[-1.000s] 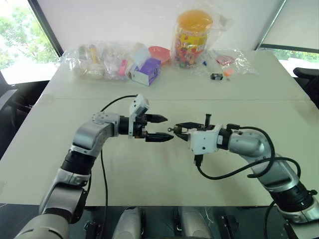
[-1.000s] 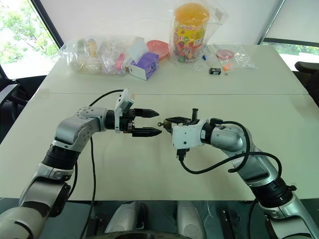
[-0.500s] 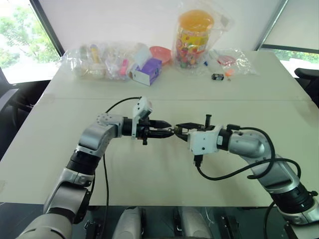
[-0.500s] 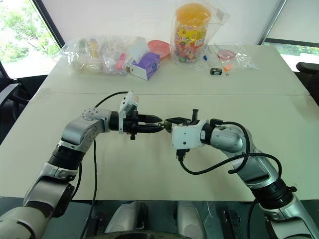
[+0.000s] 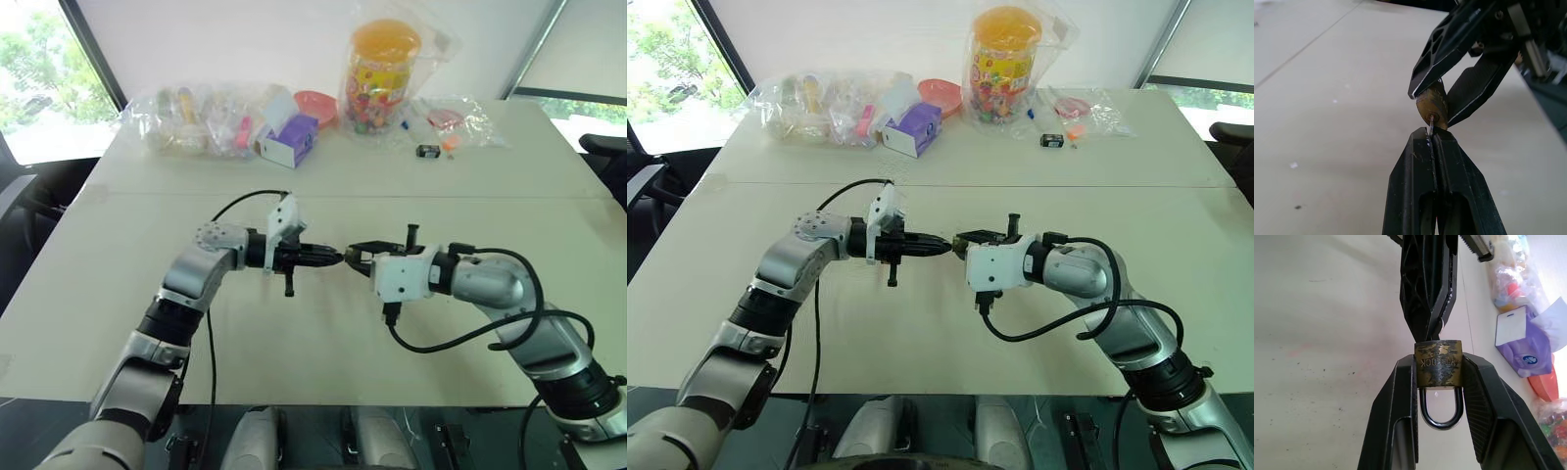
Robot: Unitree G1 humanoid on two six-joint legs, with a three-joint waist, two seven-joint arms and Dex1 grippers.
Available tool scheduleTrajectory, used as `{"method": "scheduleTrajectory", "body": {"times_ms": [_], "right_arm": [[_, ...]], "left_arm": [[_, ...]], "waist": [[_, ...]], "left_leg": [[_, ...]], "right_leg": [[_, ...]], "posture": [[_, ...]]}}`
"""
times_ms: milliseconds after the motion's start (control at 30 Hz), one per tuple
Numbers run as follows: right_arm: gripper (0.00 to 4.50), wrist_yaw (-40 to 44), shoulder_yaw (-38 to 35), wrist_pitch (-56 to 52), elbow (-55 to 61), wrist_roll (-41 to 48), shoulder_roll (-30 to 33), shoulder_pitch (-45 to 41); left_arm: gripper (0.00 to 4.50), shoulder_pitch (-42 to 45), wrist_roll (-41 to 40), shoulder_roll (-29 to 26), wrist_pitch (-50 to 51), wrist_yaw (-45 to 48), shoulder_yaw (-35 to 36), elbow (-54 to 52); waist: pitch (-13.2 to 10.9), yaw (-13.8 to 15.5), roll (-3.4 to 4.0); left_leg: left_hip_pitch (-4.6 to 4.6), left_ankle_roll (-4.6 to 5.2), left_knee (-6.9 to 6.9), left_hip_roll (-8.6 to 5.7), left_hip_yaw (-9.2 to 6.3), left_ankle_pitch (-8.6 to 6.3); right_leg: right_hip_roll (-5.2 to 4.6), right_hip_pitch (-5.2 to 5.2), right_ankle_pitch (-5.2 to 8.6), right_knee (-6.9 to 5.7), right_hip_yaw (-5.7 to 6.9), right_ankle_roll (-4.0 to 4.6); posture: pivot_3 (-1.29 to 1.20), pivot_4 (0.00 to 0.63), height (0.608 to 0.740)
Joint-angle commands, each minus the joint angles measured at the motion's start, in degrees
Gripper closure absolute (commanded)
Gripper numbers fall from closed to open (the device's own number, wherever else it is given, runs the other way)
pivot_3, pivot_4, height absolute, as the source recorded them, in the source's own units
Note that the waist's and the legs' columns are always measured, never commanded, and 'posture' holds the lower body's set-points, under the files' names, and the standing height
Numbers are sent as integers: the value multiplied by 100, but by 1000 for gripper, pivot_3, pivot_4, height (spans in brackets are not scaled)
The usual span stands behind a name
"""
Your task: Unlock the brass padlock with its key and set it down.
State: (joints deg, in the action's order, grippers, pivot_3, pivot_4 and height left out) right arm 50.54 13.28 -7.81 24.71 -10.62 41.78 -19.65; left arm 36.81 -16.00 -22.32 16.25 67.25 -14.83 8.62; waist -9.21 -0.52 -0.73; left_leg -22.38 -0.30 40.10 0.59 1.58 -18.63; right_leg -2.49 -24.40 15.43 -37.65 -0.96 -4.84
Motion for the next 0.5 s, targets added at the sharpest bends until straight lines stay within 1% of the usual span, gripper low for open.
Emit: {"method": "scheduleTrajectory", "body": {"times_ms": [33,167,200,267,300,333,400,467,500], "right_arm": [[3812,245,33,-290,397,364,-75,-53],[3812,471,143,-665,349,579,-129,-171],[3812,502,161,-712,318,609,-139,-211],[3812,518,214,-626,172,549,-152,-342],[3812,525,217,-598,136,536,-149,-372],[3812,514,204,-568,112,529,-153,-393],[3812,499,180,-516,96,499,-131,-403],[3812,504,184,-451,73,456,-91,-409],[3812,483,172,-354,37,400,-46,-391]], "left_arm": [[4479,33,340,109,-1196,-173,49,-23],[4479,117,1101,138,-3612,-306,-75,494],[4479,146,1203,137,-4057,-300,-97,650],[4479,158,1169,175,-4470,-277,-54,832],[4479,152,1127,185,-4404,-277,-36,880],[4479,114,999,176,-4068,-231,-10,857],[4479,25,714,121,-3059,-128,13,657],[4479,-44,421,56,-2310,19,21,397],[4479,-117,-100,-97,-1325,262,28,20]], "waist": [[0,0,0],[0,2,0],[0,3,0],[0,1,0],[0,0,0],[0,-1,0],[0,8,0],[0,7,0],[0,-10,0]], "left_leg": [[0,0,0,0,0,0],[0,0,0,1,0,0],[1,0,0,1,1,0],[1,0,-1,1,1,0],[1,0,-1,1,1,0],[1,0,-1,1,1,0],[0,1,0,0,1,0],[-2,1,0,0,0,-1],[-1,2,0,-1,1,-1]], "right_leg": [[0,0,0,0,0,0],[-4,0,0,1,1,0],[-4,0,0,1,1,0],[-5,0,0,1,2,0],[-5,0,0,1,3,0],[-4,0,0,1,3,0],[0,0,0,1,4,0],[2,0,0,1,5,0],[1,0,0,1,5,0]], "posture": [[0,150,735],[0,150,735],[0,150,735],[0,150,735],[0,150,735],[0,150,735],[0,150,735],[0,150,735],[0,150,735]]}}
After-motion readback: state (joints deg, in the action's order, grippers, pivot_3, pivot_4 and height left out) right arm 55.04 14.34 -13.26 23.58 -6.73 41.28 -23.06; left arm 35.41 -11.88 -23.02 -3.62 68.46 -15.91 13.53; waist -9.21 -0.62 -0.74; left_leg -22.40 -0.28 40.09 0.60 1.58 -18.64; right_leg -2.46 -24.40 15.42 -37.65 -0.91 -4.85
